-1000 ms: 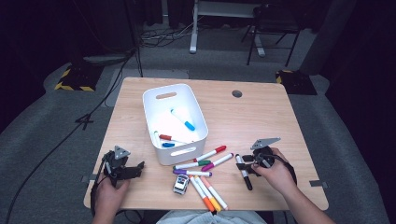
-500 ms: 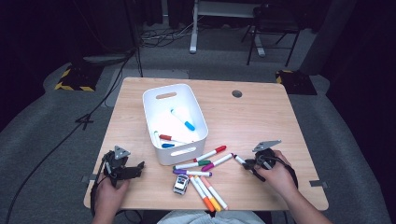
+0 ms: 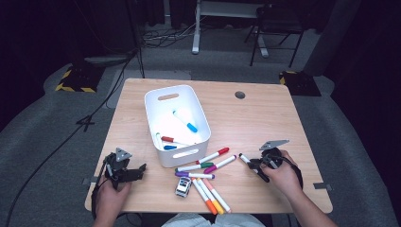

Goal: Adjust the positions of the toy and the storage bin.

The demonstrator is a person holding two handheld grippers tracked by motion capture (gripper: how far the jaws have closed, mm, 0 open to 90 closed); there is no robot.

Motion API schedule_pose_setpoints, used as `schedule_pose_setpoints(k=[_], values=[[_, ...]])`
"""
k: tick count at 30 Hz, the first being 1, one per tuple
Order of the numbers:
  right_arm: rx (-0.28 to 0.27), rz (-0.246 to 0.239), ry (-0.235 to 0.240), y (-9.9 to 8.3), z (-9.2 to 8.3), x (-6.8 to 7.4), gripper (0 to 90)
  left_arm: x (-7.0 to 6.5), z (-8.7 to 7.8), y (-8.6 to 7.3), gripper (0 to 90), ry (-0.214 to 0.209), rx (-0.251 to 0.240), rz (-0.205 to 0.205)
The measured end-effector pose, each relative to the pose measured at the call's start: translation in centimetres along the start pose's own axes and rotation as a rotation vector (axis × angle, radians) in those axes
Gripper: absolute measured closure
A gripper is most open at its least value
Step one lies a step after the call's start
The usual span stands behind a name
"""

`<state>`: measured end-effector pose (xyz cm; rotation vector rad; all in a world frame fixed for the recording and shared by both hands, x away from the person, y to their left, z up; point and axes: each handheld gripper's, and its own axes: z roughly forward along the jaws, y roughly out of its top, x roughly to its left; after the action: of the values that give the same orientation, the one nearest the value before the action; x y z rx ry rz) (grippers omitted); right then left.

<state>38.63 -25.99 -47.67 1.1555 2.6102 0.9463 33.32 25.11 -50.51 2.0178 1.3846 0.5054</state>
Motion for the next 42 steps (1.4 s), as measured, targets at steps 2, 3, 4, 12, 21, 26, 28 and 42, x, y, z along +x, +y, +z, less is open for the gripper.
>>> schedule_pose_setpoints(k=[2,3,4,12,21,26,28,42], values=[[-0.016,-0.004,0.009,0.2,-0.3,0.0,76.9,0.0,0.0,0.0,14.6,0.0,0.001,0.0],[-0.017,-0.003,0.009,0.3,-0.6,0.1,76.9,0.0,0.0,0.0,14.6,0.0,0.0,0.0],[-0.026,-0.009,0.01,0.4,-0.9,0.1,76.9,0.0,0.0,0.0,14.6,0.0,0.0,0.0],[-0.073,-0.02,0.043,1.6,-2.7,0.7,76.9,0.0,0.0,0.0,14.6,0.001,0.001,-0.001],[-0.129,-0.043,0.06,3.4,-4.4,0.8,76.9,0.1,0.1,0.1,14.6,0.009,-0.005,-0.005],[-0.148,-0.054,0.068,4.5,-5.0,0.9,76.9,0.1,0.1,0.1,14.6,0.008,-0.004,-0.006],[-0.157,-0.066,0.07,5.0,-5.1,0.9,76.9,0.1,0.1,0.1,14.6,0.008,-0.004,-0.006],[-0.206,-0.148,0.156,10.5,-5.1,2.8,76.9,0.1,0.1,0.1,14.5,0.008,-0.004,-0.007]])
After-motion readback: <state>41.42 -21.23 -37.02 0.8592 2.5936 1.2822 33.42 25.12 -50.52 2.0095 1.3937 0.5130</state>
